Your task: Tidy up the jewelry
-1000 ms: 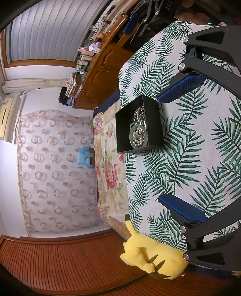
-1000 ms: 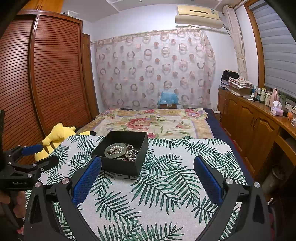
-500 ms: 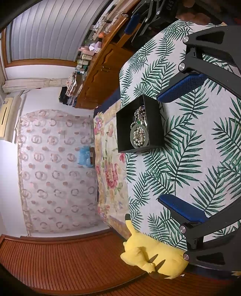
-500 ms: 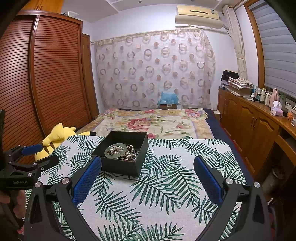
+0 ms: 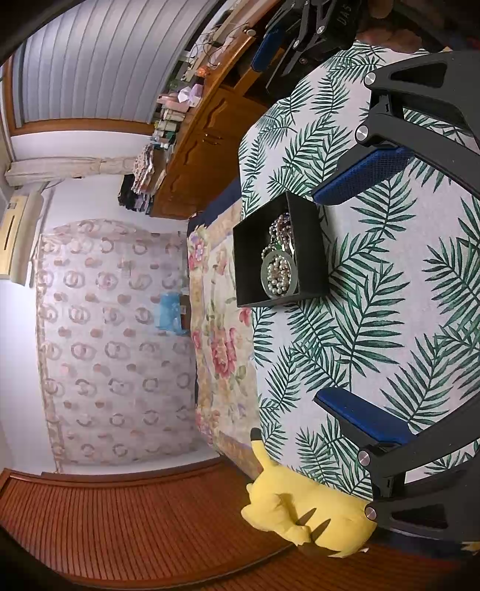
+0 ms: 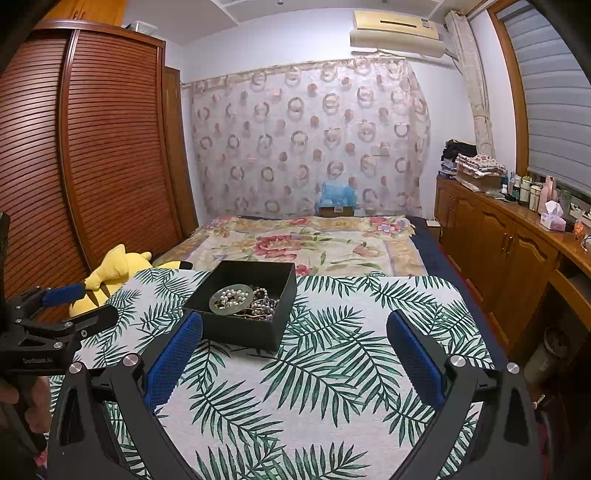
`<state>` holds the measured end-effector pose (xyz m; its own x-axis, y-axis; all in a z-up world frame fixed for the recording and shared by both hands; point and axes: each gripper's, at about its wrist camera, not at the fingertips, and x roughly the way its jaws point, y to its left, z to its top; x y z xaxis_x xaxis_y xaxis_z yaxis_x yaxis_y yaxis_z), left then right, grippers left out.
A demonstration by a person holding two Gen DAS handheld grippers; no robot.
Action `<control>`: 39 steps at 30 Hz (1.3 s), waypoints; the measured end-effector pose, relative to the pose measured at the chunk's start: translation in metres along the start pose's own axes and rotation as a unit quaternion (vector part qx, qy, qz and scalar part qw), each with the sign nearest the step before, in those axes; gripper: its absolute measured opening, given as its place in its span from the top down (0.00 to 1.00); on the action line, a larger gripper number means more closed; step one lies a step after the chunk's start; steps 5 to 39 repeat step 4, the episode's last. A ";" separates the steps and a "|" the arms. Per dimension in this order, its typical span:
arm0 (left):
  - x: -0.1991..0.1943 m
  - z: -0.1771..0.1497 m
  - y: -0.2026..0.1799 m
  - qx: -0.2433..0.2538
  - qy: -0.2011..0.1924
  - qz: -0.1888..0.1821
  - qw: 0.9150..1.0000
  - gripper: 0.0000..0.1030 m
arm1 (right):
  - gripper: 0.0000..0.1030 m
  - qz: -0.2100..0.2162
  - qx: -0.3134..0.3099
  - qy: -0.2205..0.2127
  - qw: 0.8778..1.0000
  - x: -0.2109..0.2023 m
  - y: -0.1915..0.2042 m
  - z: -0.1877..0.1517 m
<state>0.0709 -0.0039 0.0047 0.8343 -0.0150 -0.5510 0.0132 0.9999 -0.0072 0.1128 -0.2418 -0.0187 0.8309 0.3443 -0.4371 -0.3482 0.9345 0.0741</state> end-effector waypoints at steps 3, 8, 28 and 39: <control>0.000 0.000 0.000 -0.003 0.001 0.000 1.000 0.07 | 0.02 -0.001 -0.001 0.000 1.000 0.000 0.000 0.000; 0.000 -0.001 0.000 -0.004 0.000 0.000 1.000 0.07 | 0.02 0.000 0.000 0.000 1.000 0.000 0.000 0.000; 0.000 -0.001 0.000 -0.004 0.000 0.000 1.000 0.07 | 0.02 0.000 0.000 0.000 1.000 0.000 0.000 0.000; 0.000 -0.001 0.000 -0.004 0.000 0.000 1.000 0.07 | 0.02 0.000 0.000 0.000 1.000 0.000 0.000 0.000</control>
